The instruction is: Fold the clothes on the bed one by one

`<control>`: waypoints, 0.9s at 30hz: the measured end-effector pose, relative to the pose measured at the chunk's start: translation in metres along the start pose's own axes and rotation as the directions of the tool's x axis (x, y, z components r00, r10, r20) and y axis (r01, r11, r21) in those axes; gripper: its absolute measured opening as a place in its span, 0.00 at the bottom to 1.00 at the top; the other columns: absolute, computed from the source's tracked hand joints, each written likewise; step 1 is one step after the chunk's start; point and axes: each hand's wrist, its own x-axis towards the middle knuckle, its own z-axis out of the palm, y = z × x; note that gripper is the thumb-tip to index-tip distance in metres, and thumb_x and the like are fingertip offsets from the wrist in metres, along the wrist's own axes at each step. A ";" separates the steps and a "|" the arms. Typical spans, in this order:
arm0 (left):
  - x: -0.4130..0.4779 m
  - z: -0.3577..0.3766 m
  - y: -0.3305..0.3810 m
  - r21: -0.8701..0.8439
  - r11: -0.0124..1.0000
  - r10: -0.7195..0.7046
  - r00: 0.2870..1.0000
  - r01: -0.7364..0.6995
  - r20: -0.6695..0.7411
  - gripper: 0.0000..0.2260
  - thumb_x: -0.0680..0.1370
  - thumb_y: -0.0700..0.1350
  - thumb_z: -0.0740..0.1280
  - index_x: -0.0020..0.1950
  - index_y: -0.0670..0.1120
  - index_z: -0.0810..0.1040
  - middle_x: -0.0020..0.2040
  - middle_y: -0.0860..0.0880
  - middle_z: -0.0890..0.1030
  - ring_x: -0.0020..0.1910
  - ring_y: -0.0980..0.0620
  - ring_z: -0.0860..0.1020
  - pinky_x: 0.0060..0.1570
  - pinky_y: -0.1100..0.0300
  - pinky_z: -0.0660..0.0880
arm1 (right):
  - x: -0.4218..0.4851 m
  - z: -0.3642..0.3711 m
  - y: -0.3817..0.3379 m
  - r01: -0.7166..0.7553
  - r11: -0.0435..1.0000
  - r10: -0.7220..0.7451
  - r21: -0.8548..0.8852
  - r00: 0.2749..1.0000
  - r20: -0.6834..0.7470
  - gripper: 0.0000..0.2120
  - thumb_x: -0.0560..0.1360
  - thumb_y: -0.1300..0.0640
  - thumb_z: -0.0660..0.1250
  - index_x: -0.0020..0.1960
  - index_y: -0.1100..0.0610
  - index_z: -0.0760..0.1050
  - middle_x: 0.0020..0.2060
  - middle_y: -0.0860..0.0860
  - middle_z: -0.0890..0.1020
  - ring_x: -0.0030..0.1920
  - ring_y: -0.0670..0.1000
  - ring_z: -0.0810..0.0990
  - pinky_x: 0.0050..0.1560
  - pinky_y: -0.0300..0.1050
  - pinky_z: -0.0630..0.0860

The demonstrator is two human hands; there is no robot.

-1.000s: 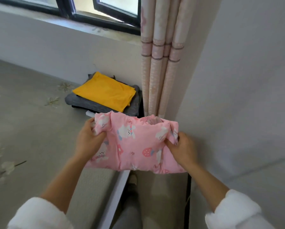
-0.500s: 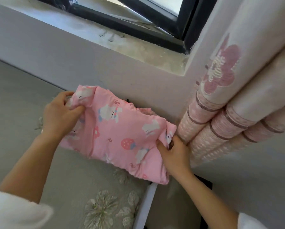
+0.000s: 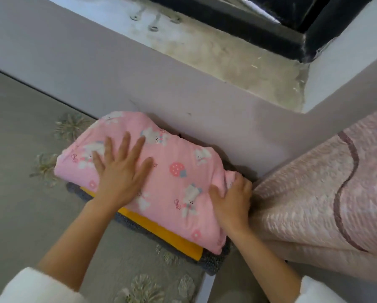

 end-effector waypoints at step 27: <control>0.011 0.057 -0.008 0.181 0.980 -0.107 0.985 0.082 0.133 0.32 0.77 0.67 0.47 0.78 0.59 0.43 0.79 0.49 0.41 0.76 0.38 0.36 0.70 0.37 0.36 | 0.012 0.036 -0.005 0.634 0.718 -0.308 -0.287 0.660 0.685 0.30 0.81 0.46 0.48 0.76 0.40 0.35 0.77 0.49 0.35 0.76 0.49 0.32 0.73 0.47 0.34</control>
